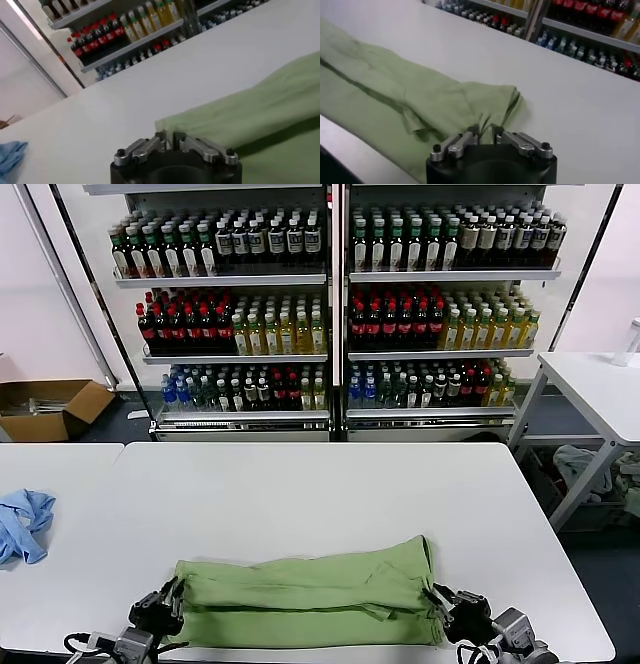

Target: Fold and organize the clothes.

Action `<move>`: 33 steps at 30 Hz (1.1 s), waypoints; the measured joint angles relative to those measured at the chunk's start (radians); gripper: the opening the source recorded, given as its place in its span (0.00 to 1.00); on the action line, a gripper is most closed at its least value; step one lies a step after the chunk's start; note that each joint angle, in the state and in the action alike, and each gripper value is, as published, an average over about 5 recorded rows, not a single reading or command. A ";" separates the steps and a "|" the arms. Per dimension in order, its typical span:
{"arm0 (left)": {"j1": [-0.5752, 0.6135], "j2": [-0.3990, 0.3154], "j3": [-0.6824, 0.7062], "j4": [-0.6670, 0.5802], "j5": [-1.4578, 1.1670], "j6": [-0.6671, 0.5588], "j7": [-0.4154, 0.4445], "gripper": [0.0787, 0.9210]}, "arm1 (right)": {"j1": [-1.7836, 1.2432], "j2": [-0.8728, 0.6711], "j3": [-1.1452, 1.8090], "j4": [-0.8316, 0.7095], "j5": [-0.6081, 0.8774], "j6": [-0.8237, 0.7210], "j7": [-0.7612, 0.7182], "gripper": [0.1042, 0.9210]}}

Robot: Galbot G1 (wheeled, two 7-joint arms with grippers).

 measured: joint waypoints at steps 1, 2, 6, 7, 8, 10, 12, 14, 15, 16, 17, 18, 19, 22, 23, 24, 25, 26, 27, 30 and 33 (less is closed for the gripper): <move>-0.004 0.002 -0.001 0.003 0.001 -0.002 0.000 0.21 | 0.000 0.002 -0.001 0.000 0.001 0.001 0.005 0.35; -0.009 0.003 -0.003 0.006 0.001 -0.003 0.001 0.24 | -0.001 0.004 -0.002 0.000 0.003 0.002 0.009 0.38; -0.023 0.009 -0.017 0.008 0.004 -0.003 -0.002 0.39 | -0.006 0.007 0.003 0.007 0.015 0.008 0.029 0.53; -0.024 0.010 -0.022 0.006 0.005 -0.003 -0.004 0.42 | -0.006 0.007 0.006 0.010 0.020 0.009 0.034 0.56; -0.024 0.010 -0.027 0.003 0.006 -0.002 -0.006 0.45 | -0.007 0.007 0.010 0.013 0.025 0.010 0.039 0.59; -0.021 0.009 -0.039 -0.005 0.007 -0.001 -0.012 0.52 | -0.006 0.006 0.019 0.018 0.036 0.013 0.048 0.67; -0.015 0.005 -0.054 -0.017 0.004 0.002 -0.018 0.59 | -0.003 0.005 0.031 0.021 0.048 0.019 0.055 0.74; -0.009 0.000 -0.071 -0.033 -0.001 0.003 -0.023 0.65 | 0.001 0.004 0.046 0.022 0.061 0.025 0.060 0.80; -0.005 -0.003 -0.080 -0.042 -0.004 0.004 -0.025 0.69 | 0.003 0.004 0.054 0.022 0.069 0.029 0.063 0.83; -0.002 -0.006 -0.090 -0.051 -0.009 0.005 -0.028 0.73 | 0.006 0.004 0.063 0.022 0.078 0.032 0.067 0.85; 0.002 -0.010 -0.098 -0.061 -0.015 0.005 -0.032 0.76 | 0.007 0.004 0.073 0.022 0.089 0.037 0.071 0.86; 0.006 -0.013 -0.106 -0.071 -0.022 0.006 -0.035 0.79 | 0.009 0.005 0.084 0.021 0.101 0.042 0.076 0.87; 0.011 -0.018 -0.112 -0.081 -0.030 0.006 -0.039 0.82 | 0.010 0.007 0.096 0.020 0.113 0.048 0.082 0.88; 0.029 -0.035 -0.122 -0.107 -0.058 0.000 -0.047 0.87 | 0.009 0.013 0.130 0.013 0.153 0.076 0.104 0.88; 0.036 -0.042 -0.123 -0.113 -0.067 -0.003 -0.048 0.88 | 0.008 0.015 0.141 0.010 0.165 0.087 0.113 0.88; 0.043 -0.050 -0.123 -0.116 -0.077 -0.008 -0.049 0.88 | 0.006 0.018 0.151 0.006 0.177 0.101 0.121 0.88; 0.049 -0.057 -0.122 -0.119 -0.086 -0.014 -0.050 0.88 | 0.004 0.020 0.161 0.003 0.189 0.116 0.129 0.88; 0.053 -0.065 -0.121 -0.121 -0.096 -0.021 -0.050 0.88 | 0.002 0.023 0.170 -0.001 0.199 0.132 0.136 0.88; 0.057 -0.072 -0.120 -0.121 -0.106 -0.030 -0.050 0.88 | 0.001 0.025 0.179 -0.005 0.209 0.150 0.141 0.88; 0.069 -0.095 -0.114 -0.117 -0.135 -0.060 -0.051 0.88 | -0.001 0.032 0.204 -0.018 0.239 0.207 0.158 0.88; 0.086 -0.116 -0.106 -0.111 -0.162 -0.097 -0.053 0.88 | 0.002 0.035 0.223 -0.031 0.270 0.263 0.172 0.88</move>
